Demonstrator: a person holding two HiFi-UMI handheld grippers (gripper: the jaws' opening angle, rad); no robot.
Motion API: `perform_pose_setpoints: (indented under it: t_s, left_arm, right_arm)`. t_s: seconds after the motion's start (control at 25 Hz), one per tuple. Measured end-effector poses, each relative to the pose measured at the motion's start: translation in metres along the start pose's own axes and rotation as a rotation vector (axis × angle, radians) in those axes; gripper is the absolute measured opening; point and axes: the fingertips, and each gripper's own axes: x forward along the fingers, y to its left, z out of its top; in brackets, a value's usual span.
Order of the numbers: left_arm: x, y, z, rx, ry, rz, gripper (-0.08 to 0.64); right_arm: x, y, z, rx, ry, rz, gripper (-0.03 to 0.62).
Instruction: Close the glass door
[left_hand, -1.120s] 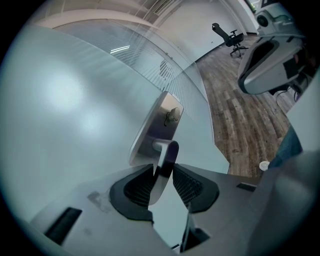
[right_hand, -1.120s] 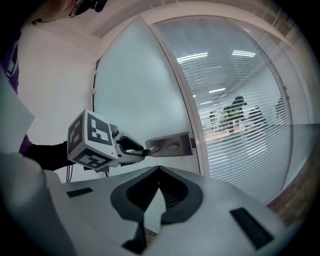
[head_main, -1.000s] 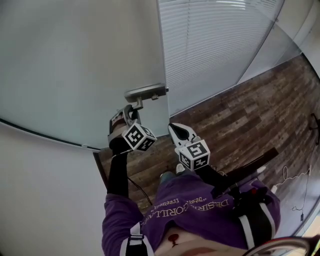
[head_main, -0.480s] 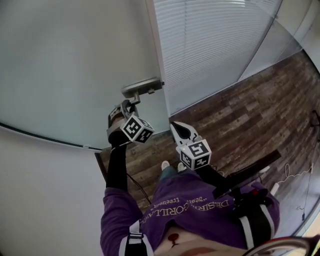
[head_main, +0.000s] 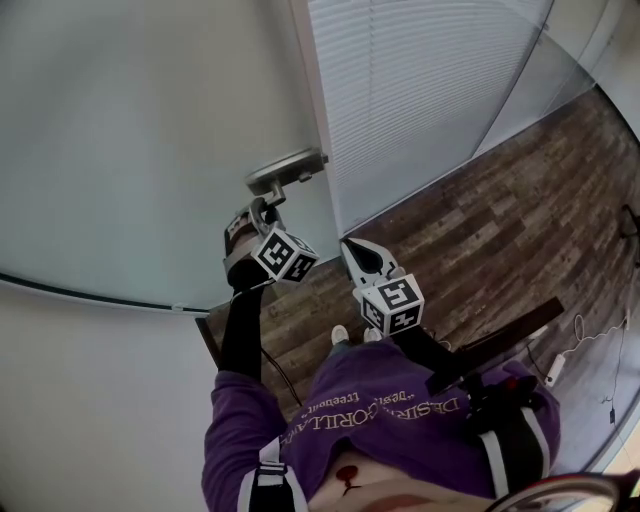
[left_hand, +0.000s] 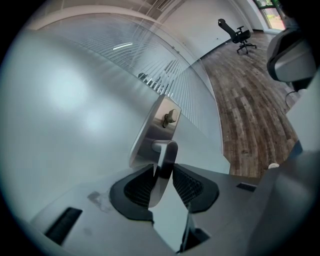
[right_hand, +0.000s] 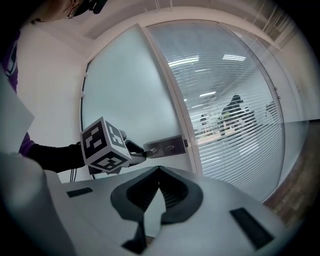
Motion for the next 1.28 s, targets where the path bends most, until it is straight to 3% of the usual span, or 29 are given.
perform_pose_setpoints:
  t_s: [0.88, 1.28]
  left_arm:
    - [0.066, 0.031, 0.001, -0.045, -0.036, 0.042, 0.123]
    - [0.103, 0.039, 0.001, -0.132, -0.016, -0.010, 0.123]
  right_arm:
    - [0.036, -0.015, -0.001, -0.022, -0.016, -0.078, -0.009]
    - [0.049, -0.037, -0.006, -0.020, -0.013, -0.108, -0.009]
